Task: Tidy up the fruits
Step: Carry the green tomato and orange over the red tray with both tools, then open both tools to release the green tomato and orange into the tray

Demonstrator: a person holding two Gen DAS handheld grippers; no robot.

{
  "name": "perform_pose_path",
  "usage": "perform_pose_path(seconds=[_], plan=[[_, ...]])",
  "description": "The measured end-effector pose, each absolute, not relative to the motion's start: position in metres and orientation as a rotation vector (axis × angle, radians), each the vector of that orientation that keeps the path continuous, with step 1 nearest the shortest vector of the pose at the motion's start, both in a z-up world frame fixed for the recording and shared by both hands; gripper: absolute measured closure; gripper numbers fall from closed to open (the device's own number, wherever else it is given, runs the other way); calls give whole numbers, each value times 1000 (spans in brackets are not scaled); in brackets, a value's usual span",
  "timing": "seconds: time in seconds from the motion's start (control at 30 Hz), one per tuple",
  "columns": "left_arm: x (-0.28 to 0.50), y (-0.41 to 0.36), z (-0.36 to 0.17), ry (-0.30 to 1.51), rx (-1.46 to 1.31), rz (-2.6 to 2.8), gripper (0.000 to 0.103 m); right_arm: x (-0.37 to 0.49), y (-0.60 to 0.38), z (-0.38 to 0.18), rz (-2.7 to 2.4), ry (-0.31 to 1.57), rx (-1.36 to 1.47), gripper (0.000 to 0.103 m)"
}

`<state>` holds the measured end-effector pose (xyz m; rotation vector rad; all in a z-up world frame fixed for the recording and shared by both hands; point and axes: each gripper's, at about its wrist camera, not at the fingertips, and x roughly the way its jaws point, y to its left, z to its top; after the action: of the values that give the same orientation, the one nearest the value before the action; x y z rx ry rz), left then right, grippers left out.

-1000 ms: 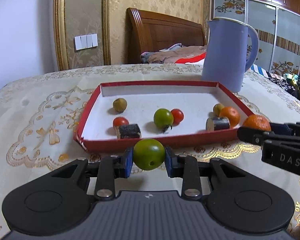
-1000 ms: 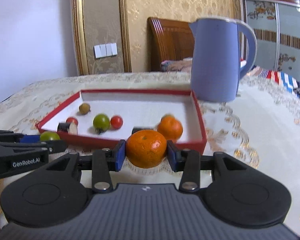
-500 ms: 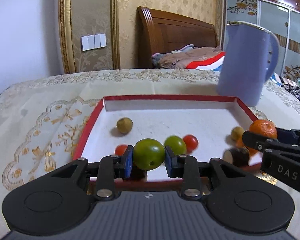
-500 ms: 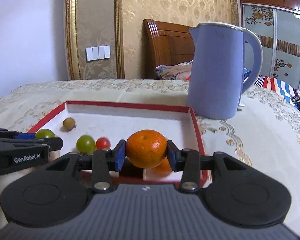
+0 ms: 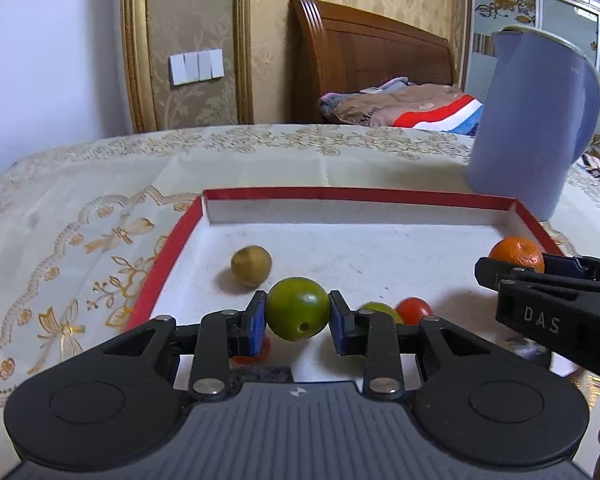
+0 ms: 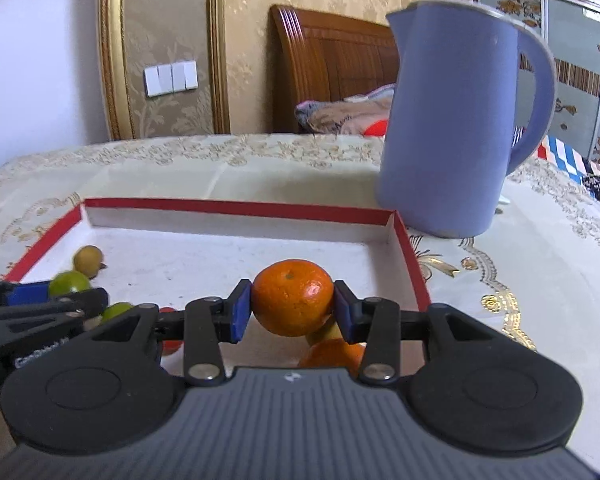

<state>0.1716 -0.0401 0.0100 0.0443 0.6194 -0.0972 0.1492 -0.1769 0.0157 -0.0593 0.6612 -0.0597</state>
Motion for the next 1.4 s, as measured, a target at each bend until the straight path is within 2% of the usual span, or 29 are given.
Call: perform_pose_path(seconds=[1.3,1.33,1.4], plan=[[174,-46,2,570,83,-69,70,169,-172,0,-29,693,-69,62],[174,-44,2,571,72,-74,70,169,-174,0,-31,694,-62,62],[173,-40,4,565,55,-77,54,170,-177,1,-36,696,-48,62]])
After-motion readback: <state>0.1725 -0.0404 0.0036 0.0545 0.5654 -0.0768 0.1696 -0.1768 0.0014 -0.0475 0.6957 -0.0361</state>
